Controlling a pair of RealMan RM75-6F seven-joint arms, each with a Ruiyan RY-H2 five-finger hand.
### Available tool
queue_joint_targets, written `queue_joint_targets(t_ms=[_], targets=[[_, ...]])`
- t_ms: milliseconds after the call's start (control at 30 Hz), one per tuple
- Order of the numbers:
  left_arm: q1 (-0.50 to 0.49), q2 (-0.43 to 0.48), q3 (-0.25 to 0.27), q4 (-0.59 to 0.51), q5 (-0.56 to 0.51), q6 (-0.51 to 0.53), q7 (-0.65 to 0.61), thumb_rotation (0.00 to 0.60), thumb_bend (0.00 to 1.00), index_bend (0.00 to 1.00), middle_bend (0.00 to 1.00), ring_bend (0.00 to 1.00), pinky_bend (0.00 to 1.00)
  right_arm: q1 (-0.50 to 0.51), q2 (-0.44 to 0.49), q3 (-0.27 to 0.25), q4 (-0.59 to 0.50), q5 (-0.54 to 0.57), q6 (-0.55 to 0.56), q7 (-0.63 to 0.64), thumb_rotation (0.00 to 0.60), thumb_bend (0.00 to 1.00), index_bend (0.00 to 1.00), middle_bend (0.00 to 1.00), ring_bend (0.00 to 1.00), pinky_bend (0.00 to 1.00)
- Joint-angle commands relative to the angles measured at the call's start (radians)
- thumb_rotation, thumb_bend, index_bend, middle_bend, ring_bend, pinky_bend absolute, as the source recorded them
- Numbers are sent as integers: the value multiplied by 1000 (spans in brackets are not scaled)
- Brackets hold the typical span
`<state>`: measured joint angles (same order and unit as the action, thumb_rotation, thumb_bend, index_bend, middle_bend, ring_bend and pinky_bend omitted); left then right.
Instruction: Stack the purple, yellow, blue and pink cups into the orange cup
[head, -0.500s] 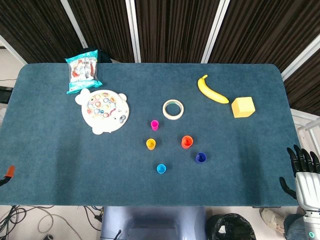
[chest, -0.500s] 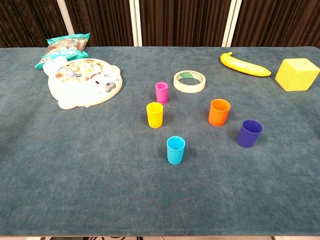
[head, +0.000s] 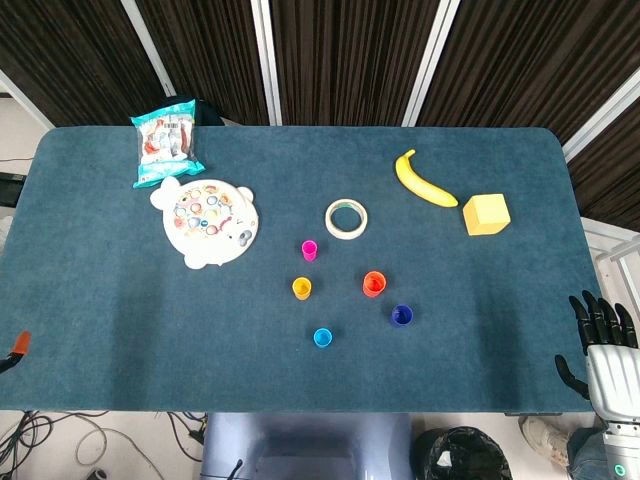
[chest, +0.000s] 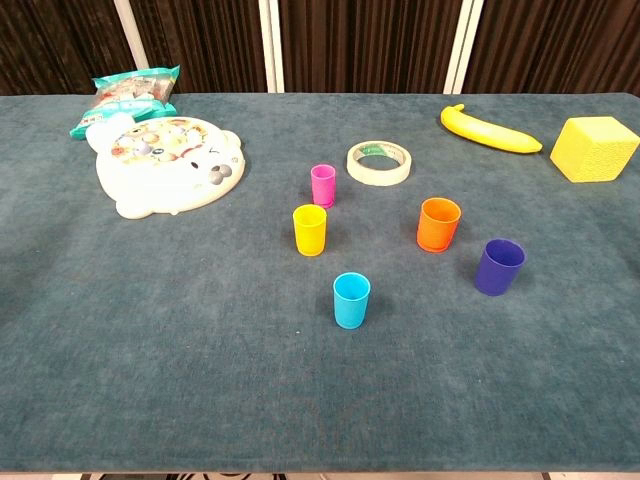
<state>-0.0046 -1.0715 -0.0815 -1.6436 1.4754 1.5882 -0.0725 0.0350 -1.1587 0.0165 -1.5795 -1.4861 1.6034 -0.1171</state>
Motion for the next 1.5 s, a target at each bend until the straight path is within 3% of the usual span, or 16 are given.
queue_joint_targets(t_ms=[33,367,567,700,867,1167,1333,1500], targets=[[0,0,0,0,-1,-1,-1,600,308,44,50,0,0,-1,3,-1,-10,6,-12,3,600,397,17,0,0,10],[-1,-1,2,-5,0,-3,2,600,308,47,50,0,0,0,13,-3,-30,3,-35,18,600,397,17,0,0,0],[0,-3,-2,-12,-4,3,9,600,308,48,47,0,0,22,44,-23,-62,-7,-109,61,600,397,17,0,0,0],[-3,-5,-3,-11,-10,-4,9,600,308,48,47,0,0,75,90,-25,-99,-26,-198,103,600,397,17,0,0,0],[-8,-10,0,-12,-2,-10,21,600,308,48,48,0,0,196,161,10,-159,-8,-379,142,600,398,17,0,0,0],[-7,-10,-1,-13,-8,-10,19,600,309,48,48,0,0,346,150,74,-251,95,-586,21,600,397,36,0,0,0],[-7,-10,0,-13,-12,-15,15,600,308,48,48,0,0,442,112,104,-285,214,-713,-96,600,398,46,0,0,0],[-7,-9,-2,-13,-18,-17,12,600,308,48,48,0,0,509,66,130,-293,322,-761,-187,600,398,84,0,0,0]])
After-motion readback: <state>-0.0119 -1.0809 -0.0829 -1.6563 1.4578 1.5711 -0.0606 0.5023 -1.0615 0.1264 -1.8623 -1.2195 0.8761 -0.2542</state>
